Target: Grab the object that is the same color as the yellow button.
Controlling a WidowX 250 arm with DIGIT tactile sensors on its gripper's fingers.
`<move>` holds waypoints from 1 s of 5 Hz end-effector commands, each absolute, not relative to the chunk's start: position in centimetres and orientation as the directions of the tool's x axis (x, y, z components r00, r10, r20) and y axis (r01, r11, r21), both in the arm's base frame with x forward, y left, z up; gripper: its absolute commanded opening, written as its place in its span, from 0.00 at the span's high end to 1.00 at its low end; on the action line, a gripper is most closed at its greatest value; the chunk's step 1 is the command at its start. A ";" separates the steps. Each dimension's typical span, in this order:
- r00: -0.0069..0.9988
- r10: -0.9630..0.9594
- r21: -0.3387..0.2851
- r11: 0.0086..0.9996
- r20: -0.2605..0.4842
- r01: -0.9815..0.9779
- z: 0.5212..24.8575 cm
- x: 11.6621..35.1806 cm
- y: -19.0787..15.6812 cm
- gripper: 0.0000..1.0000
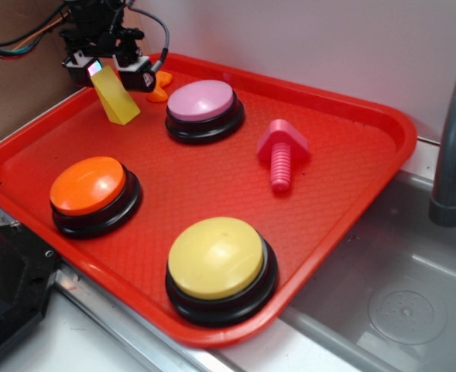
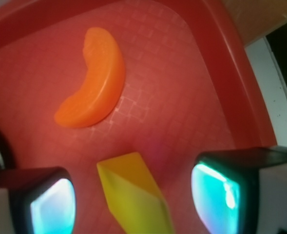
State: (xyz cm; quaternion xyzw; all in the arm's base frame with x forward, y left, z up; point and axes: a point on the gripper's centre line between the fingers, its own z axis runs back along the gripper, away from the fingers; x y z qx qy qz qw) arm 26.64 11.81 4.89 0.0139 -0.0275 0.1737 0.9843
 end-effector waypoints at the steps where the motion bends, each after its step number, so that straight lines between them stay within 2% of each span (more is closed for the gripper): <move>1: 0.935 0.350 0.035 0.935 0.061 -0.352 4.3 26.5 12.2 0.01; 2: 0.933 0.354 0.036 0.933 0.065 -0.357 4.6 26.5 12.5 1.00; 5: 0.918 0.382 0.034 0.921 0.106 -0.387 6.8 26.6 12.5 1.00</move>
